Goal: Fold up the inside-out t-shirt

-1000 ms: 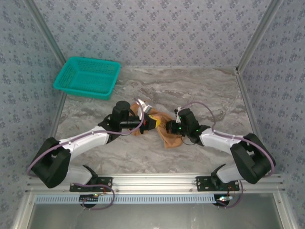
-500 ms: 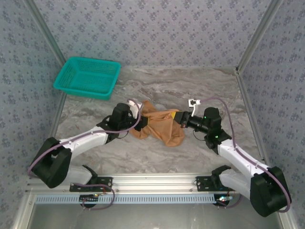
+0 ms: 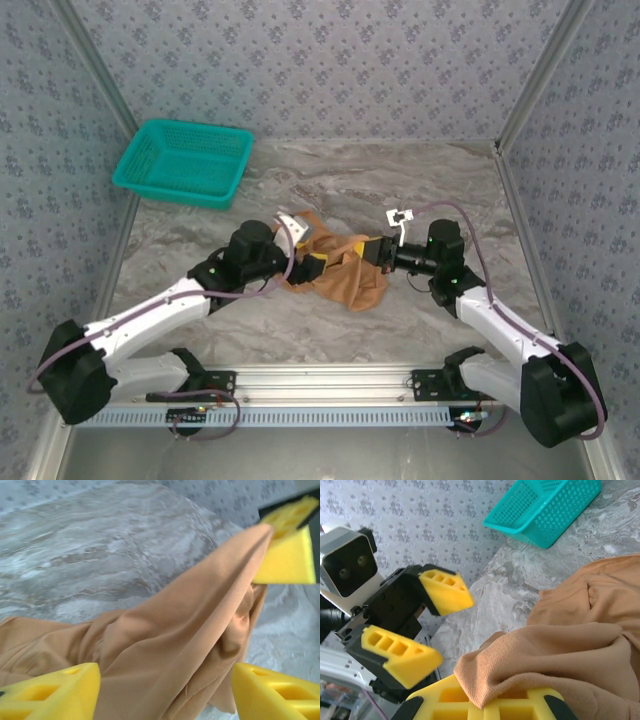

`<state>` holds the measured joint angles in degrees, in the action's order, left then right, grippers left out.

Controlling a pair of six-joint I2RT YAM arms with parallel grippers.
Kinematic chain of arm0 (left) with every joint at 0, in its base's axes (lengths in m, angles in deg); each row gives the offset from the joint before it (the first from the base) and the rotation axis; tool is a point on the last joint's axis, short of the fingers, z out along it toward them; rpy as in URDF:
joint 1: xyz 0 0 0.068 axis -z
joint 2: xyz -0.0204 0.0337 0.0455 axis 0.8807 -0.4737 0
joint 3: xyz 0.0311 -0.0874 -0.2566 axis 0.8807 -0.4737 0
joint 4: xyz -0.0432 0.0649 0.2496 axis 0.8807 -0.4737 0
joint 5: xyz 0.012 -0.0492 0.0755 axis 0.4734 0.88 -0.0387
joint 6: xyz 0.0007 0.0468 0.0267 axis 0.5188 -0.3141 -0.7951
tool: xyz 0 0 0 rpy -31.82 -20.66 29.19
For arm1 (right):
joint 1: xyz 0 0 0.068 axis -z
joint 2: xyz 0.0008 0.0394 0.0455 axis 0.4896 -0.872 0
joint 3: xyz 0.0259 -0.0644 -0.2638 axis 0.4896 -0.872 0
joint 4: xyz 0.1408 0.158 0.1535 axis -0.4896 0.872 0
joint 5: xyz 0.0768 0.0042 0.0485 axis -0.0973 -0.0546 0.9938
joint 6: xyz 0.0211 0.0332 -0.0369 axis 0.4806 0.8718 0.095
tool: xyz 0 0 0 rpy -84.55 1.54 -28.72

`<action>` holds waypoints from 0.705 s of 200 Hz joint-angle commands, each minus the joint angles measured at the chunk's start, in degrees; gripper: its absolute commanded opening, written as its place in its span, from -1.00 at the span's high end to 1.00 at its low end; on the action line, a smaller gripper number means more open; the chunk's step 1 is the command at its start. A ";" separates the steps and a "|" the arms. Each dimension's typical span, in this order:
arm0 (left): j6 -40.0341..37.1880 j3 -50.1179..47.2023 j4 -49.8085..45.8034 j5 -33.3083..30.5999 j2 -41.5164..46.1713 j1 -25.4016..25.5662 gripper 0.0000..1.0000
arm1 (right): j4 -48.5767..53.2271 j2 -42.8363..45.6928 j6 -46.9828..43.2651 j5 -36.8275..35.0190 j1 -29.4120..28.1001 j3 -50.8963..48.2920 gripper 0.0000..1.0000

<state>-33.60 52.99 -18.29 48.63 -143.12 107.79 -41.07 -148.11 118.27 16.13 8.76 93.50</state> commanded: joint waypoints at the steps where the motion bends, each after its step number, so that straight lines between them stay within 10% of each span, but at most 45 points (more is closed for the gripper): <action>1: -7.62 4.71 -5.08 7.52 -4.03 0.26 -0.44 | 8.42 1.99 -6.96 2.40 0.79 3.29 1.00; 52: -10.29 12.59 -8.98 13.76 -13.31 0.54 -0.30 | 14.12 3.78 -10.83 2.60 1.14 4.75 1.00; 104: -10.33 19.31 -14.11 21.26 -21.04 -0.10 0.40 | 18.49 5.15 -14.13 2.75 1.81 6.89 1.00; 126: -8.61 20.14 -14.80 23.11 -21.32 -1.45 1.00 | 21.68 6.82 -16.17 2.08 3.27 7.77 1.00; 141: -4.11 18.87 -11.61 26.26 -19.46 -3.22 1.00 | 26.92 8.46 -19.64 -2.93 4.08 8.89 1.00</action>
<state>-42.12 71.11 -30.64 68.61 -164.63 106.93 -21.56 -142.58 104.43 17.09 11.49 98.92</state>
